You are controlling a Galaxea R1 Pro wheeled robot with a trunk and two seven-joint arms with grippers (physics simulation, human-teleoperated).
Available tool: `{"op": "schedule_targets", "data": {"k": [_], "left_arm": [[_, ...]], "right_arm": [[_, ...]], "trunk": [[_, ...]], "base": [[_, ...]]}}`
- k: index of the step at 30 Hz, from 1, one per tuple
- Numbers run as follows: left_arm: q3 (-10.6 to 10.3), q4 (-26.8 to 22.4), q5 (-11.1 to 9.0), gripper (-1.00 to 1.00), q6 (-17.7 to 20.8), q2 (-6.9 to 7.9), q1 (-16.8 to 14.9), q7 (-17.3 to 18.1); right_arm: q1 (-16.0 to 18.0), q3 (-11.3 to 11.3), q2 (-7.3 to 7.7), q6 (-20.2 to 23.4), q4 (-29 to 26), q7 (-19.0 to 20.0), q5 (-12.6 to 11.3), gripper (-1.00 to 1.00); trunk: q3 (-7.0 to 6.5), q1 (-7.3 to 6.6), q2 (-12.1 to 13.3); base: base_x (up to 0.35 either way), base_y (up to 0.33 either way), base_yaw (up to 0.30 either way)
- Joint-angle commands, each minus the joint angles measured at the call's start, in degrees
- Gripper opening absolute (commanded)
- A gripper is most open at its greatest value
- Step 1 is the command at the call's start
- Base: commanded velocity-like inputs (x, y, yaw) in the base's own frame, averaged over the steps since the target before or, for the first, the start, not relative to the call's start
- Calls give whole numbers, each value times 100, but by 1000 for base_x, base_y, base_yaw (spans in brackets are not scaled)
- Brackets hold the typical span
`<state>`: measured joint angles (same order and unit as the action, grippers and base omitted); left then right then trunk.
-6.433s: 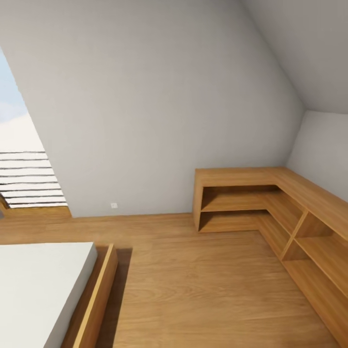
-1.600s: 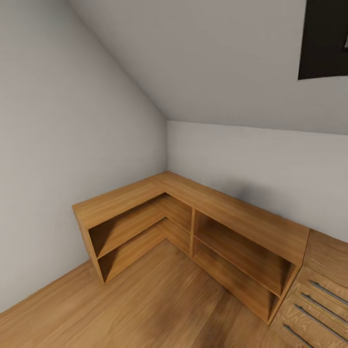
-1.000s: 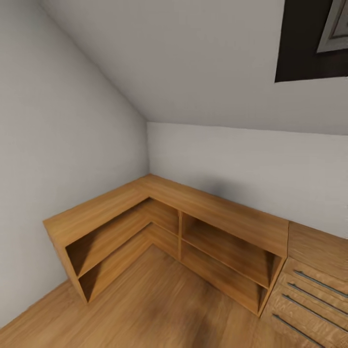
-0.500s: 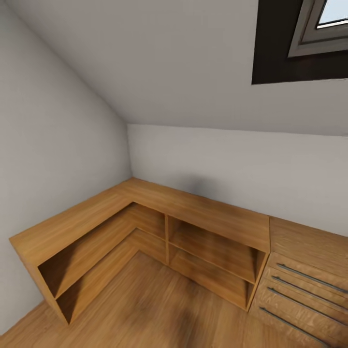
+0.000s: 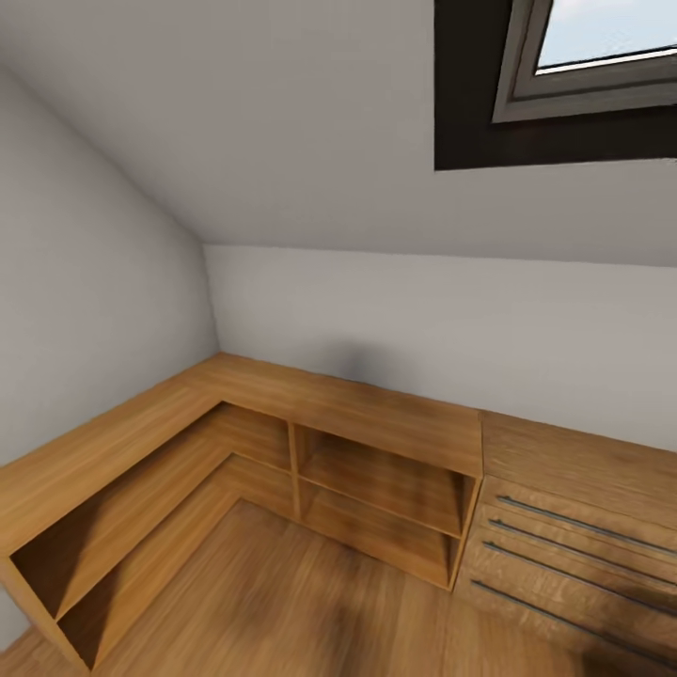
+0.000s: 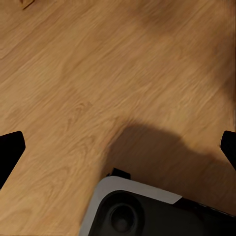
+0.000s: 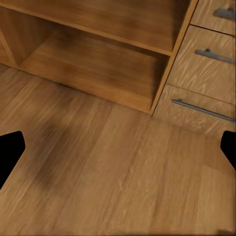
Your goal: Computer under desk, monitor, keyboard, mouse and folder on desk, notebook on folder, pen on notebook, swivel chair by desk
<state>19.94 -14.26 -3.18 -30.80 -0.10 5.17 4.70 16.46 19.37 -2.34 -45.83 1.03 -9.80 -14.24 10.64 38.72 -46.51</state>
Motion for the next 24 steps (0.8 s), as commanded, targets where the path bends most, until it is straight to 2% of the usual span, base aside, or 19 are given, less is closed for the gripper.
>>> {"op": "schedule_targets", "data": {"k": [1, 17, 24], "left_arm": [[18, -8, -34, 100, -1, -1, 2, 49], [16, 1, -34, 100, 21, 1, 2, 49], [16, 2, -34, 100, 14, 1, 2, 57]], "right_arm": [[7, 49, -3, -19, 11, -22, -35, 100], [7, 49, -3, -22, 11, -22, -35, 100], [7, 49, -3, -22, 11, -22, -35, 100]], "trunk": [[3, 1, -6], [-56, 1, -6], [-86, 1, -6]], "base": [[0, 0, -258], [5, 0, -258], [225, 76, -258]]}}
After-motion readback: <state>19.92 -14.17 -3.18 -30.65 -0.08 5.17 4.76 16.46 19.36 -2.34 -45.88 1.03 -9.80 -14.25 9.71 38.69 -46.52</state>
